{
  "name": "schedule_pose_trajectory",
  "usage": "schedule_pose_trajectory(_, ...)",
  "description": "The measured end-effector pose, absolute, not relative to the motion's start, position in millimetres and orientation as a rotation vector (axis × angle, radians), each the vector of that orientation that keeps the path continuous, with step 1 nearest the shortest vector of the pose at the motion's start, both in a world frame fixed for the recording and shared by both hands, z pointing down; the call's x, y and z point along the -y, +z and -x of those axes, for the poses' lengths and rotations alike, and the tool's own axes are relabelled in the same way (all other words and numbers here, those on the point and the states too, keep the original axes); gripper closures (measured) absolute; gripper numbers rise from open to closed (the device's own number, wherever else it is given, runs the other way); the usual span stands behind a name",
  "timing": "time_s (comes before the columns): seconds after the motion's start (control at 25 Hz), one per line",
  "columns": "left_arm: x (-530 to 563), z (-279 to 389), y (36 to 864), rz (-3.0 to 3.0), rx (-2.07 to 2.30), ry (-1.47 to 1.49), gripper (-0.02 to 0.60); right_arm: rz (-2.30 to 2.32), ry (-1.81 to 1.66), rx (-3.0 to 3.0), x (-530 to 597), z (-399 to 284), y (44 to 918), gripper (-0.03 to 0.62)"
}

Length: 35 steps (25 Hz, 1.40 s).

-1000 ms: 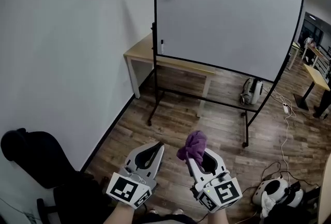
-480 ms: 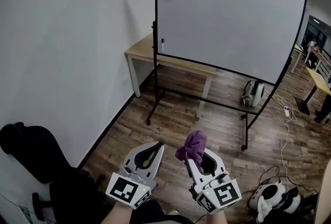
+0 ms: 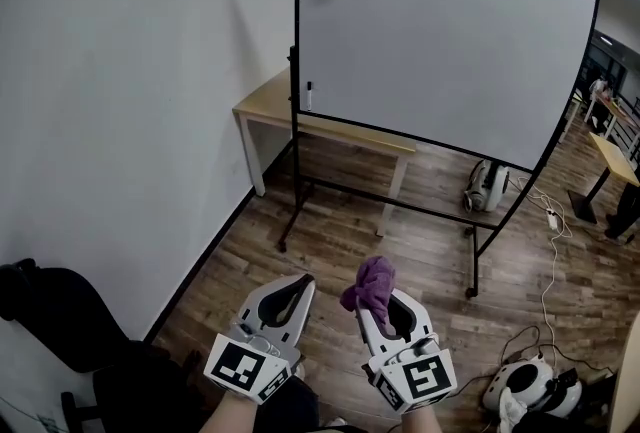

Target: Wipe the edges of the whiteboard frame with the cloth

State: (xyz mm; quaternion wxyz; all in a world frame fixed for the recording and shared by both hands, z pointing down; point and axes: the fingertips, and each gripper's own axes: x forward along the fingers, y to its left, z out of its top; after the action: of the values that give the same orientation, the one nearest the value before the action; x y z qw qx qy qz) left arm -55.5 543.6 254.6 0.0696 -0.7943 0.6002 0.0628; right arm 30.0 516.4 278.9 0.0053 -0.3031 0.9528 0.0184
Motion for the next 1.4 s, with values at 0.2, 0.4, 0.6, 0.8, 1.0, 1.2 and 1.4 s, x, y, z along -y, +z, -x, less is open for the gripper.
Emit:
schedule_pose_trajectory(0.2, -501, 88, 253, 2.398, -1.789, 0.196, 0.565, 0.929, 0.037, -2.952, -477, 2, 271, 0.476)
schedule_pose_trajectory(0.4, -458, 126, 251, 2.417, -1.762, 0.213, 0.565, 0.919, -0.001, -2.926, -438, 39, 267, 0.477)
schedule_pose_trajectory(0.6, -417, 160, 249, 2.446, -1.717, 0.208, 0.565, 0.952, -0.005, -2.939, -402, 79, 271, 0.477)
schedule_pose_trajectory(0.8, -393, 193, 255, 2.474, -1.679, 0.187, 0.564, 0.975, -0.017, -2.940, -379, 119, 277, 0.477)
schedule_pose_trajectory(1.0, -375, 226, 259, 2.481, -1.670, 0.175, 0.565, 1.024, -0.006, -2.930, -358, 146, 278, 0.477)
schedule_pose_trajectory(1.2, -358, 256, 259, 2.458, -1.715, 0.216, 0.565, 1.076, -0.025, -2.912, -334, 151, 279, 0.476)
schedule_pose_trajectory(1.4, -329, 280, 261, 2.457, -1.742, 0.238, 0.565, 1.108, -0.026, -2.908, -301, 162, 281, 0.473)
